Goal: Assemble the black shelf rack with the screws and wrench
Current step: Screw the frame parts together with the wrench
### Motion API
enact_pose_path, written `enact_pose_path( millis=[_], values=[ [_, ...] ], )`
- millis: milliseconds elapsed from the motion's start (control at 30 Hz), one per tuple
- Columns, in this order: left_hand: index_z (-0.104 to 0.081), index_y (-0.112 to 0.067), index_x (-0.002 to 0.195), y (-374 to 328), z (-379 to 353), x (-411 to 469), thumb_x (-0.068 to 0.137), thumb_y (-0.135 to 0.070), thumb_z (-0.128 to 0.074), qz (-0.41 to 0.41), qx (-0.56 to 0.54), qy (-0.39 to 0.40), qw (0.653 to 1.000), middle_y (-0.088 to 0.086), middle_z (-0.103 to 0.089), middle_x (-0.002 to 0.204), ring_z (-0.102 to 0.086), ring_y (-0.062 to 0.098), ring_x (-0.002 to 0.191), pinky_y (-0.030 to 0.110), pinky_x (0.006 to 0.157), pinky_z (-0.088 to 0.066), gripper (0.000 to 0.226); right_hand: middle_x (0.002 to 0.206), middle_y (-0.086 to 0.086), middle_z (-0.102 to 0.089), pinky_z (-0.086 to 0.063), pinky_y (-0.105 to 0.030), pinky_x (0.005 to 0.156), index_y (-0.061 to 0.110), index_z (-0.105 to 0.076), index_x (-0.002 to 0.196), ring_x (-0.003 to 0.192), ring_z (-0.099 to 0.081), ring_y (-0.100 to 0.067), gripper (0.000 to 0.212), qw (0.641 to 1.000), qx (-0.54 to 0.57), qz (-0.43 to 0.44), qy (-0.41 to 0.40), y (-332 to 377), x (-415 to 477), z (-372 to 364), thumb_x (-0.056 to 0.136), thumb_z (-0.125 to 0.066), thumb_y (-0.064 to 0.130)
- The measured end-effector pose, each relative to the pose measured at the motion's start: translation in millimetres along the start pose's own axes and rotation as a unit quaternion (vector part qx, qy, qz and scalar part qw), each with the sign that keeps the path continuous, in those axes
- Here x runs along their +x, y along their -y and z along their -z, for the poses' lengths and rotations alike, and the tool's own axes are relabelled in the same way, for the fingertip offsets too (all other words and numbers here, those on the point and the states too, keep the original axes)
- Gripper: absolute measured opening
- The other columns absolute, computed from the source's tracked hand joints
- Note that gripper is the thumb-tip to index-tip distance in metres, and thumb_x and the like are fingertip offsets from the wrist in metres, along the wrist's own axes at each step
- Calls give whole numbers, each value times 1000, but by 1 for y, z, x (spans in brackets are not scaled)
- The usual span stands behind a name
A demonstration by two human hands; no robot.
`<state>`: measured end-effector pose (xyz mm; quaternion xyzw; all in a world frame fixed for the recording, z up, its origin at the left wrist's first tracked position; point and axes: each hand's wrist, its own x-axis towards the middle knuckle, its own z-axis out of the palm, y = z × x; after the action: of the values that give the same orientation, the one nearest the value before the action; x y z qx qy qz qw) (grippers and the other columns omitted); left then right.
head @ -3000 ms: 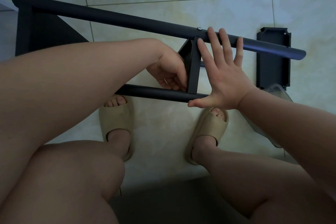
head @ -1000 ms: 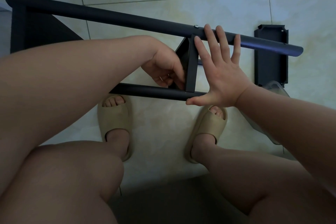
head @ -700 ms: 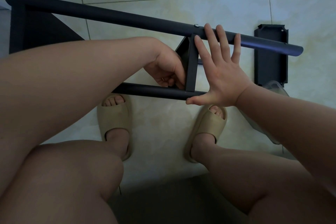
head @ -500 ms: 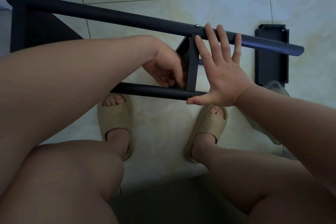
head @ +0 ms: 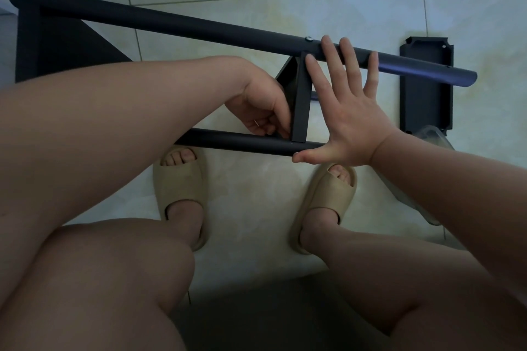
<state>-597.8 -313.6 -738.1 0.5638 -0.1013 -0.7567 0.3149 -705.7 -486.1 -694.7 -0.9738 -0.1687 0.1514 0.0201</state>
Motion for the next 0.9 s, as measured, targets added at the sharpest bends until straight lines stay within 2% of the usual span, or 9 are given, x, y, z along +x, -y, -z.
enact_pose_path(
  millis=[267,533,633,767,900],
  values=[
    [-72,-16,101,1,2,-2,87,-15,-69,4,-10,12,1000,1,-70,92,-58,11,67,27,73,-51,15,168,-23,3,6,-75,115,9,-2,162,154,7,-47,138,1000,1,2,0,0,0,1,65,-32,103],
    [-68,-12,100,0,-1,1,91,-4,-63,-7,-4,3,1000,0,-66,80,-55,11,67,26,73,-47,13,168,-23,3,6,-75,115,9,-3,162,153,7,-47,139,1000,3,1,3,1,0,2,64,-32,103],
    [-65,-10,108,1,-1,0,91,-1,-61,-8,-15,7,1000,1,-65,83,-56,11,69,27,75,-47,19,168,-23,3,6,-75,115,9,-3,162,153,7,-47,140,1000,6,0,4,1,0,2,64,-34,103],
    [-68,-13,106,2,1,-4,91,-7,-62,2,-28,24,999,1,-67,92,-57,11,70,29,81,-48,18,168,-24,4,6,-75,115,8,-3,162,153,7,-47,139,1000,4,1,5,1,0,2,65,-33,103],
    [-72,-14,104,1,-1,-2,91,-13,-66,7,-7,19,1000,2,-70,94,-59,12,68,28,77,-51,15,167,-24,3,6,-75,115,9,-2,162,153,7,-48,139,1000,5,2,3,1,0,2,64,-33,103]
  ],
)
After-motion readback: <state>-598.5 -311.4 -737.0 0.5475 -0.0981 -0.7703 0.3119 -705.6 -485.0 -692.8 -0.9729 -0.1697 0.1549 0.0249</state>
